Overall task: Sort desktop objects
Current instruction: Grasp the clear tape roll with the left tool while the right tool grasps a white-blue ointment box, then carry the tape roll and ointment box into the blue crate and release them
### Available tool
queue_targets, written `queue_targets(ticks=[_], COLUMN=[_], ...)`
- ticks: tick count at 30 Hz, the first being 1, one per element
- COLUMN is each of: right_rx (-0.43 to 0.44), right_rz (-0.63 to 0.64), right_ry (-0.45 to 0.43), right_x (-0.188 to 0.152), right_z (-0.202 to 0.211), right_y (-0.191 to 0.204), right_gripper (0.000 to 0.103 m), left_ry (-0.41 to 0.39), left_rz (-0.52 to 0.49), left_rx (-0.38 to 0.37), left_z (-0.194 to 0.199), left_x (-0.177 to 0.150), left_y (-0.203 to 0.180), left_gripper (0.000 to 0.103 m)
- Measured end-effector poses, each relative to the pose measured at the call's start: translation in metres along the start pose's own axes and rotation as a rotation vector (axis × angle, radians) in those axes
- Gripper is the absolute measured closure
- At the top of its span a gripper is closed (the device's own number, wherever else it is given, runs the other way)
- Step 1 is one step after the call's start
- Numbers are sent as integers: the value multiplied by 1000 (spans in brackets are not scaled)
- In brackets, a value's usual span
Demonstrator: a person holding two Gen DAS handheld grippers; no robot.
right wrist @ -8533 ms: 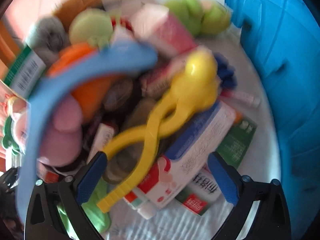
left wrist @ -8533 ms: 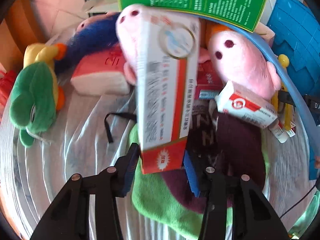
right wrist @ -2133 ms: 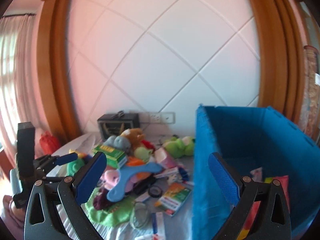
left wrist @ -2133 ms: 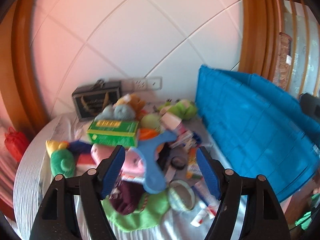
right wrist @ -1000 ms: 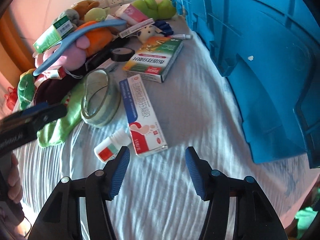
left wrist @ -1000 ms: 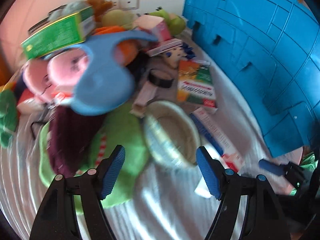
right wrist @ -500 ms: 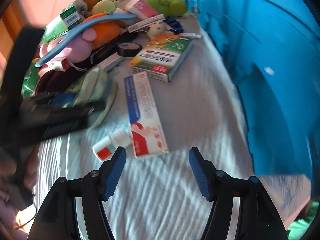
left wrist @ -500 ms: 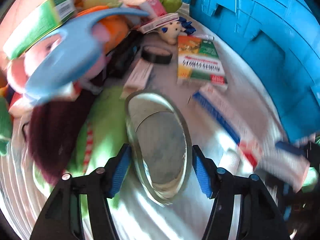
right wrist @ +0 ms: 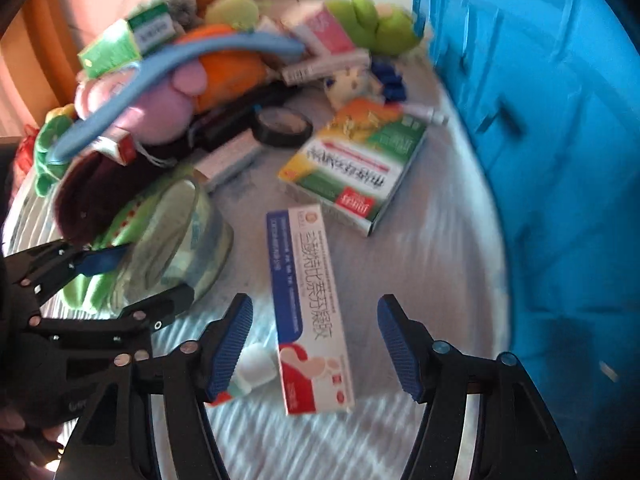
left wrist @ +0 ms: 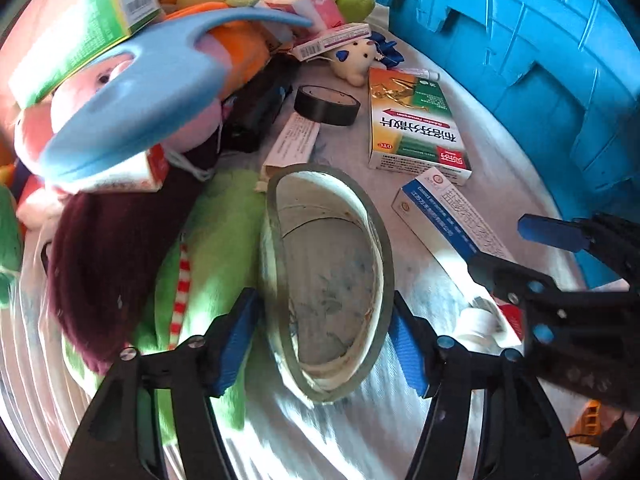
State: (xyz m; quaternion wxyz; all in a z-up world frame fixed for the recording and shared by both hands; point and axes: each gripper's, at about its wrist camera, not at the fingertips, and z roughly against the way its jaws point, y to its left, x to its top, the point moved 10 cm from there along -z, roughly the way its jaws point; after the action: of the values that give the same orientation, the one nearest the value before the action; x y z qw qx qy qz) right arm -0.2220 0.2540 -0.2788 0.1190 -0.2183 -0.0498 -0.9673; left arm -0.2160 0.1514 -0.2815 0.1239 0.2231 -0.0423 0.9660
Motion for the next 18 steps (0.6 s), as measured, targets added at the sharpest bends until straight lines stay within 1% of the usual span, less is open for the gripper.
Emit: queue_targets(ticks=[1,2,4,5,6,7,8,9,12,15,18], right_rx=[2,33,28,11,11,1,12,29,40,48,61], right_rz=[-14,-31,-20,6,26,41,42,42,54,81,110], right_ry=[27,33,85,82,87,83,79,78,40,-11,-78], right_x=[-1,0,-3,-2,-1,-1,0,0,1,2,6], right_z=[-7,-12,-25,-27,-28,-28,-27,-26,-11,11,40], right_y=[-5,-6,-7,-5,-2,0,3,6,11,18,28], right_gripper=[42,43,44,46,50,58,63,64,64,64,64], left_ry=[-3,2,1,-7,-12,-10,-13,-22,-69,-146,-194], left_rz=[-7,-19,-30,-30,-33,-31,-22,-16,-18,-16,11], left_rx=[7,16,28,28,29,25,15,12,3,35,40], left_z=[-2,-4,-7,-7,-6,-5,-1,4,25,56,79], left_x=[1,1,1,0,-1,-2,-4,-5,-8,-8,-9], left_y=[0,0,0,1,-1,-1,-2,-2,-5,-4,0], left_gripper=[39,38,37,38,41,41,42,43,43,45,46])
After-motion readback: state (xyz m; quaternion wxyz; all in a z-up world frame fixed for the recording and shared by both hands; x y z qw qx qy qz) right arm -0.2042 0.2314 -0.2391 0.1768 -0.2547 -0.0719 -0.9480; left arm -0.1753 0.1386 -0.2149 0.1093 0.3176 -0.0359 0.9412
